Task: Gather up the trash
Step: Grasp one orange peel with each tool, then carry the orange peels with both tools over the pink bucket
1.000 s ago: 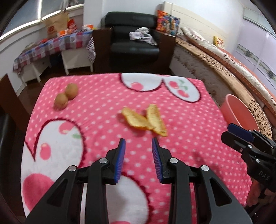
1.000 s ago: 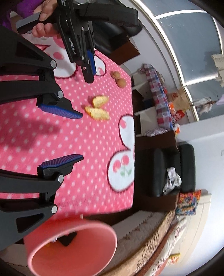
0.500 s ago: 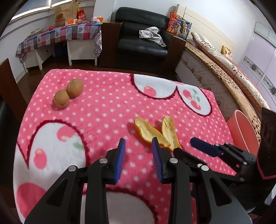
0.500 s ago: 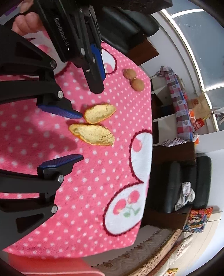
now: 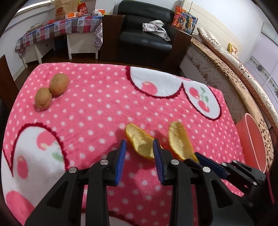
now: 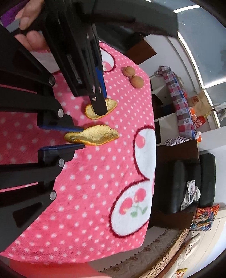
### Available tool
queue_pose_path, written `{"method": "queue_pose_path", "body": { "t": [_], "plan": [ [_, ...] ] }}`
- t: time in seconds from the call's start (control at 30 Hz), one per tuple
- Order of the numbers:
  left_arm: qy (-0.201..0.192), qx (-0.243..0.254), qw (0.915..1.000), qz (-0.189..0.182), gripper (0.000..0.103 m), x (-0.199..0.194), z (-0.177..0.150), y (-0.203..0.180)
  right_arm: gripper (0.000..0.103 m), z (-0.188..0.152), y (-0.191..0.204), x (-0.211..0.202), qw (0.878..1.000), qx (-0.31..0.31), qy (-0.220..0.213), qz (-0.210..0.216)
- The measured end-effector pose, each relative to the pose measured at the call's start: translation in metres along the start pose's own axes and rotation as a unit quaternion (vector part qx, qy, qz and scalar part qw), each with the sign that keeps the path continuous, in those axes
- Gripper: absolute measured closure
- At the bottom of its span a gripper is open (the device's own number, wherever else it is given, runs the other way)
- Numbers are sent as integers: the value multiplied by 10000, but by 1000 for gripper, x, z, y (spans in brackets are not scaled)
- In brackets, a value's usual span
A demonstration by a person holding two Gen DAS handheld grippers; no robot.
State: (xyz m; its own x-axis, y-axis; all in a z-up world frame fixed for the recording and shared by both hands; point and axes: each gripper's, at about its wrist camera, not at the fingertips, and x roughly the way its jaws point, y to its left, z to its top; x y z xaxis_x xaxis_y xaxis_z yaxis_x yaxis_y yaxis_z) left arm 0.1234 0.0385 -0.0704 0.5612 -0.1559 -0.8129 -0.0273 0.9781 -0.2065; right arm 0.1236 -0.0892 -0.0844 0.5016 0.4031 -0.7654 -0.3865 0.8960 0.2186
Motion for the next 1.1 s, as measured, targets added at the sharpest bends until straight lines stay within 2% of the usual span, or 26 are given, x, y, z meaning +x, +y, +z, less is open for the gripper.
{"method": "queue_pose_path", "body": {
  "t": [0.17,0.23,0.37,0.6,0.8,1.1],
  "plan": [
    [-105,50,9997,206,73,3,1,-8,91,-7,-13,-24,9997,61,-187,-149],
    [-170,115,9994,283,88,4,-1,-13,91,-10,-18,-32,9995,114,-239,-176],
    [-255,160,9992,244,98,1,-4,-21,91,-15,-29,-46,9989,253,-312,-228],
    [-319,412,9986,57,98,-16,-10,-45,91,-23,-47,-74,9968,503,-543,-299],
    [-345,821,9956,-278,98,-31,-19,-85,91,-32,-66,-100,9934,759,-714,-471],
    [-460,1407,9853,-848,98,-45,-27,-158,91,-53,-116,-146,9826,1282,-960,-936]
  ]
}}
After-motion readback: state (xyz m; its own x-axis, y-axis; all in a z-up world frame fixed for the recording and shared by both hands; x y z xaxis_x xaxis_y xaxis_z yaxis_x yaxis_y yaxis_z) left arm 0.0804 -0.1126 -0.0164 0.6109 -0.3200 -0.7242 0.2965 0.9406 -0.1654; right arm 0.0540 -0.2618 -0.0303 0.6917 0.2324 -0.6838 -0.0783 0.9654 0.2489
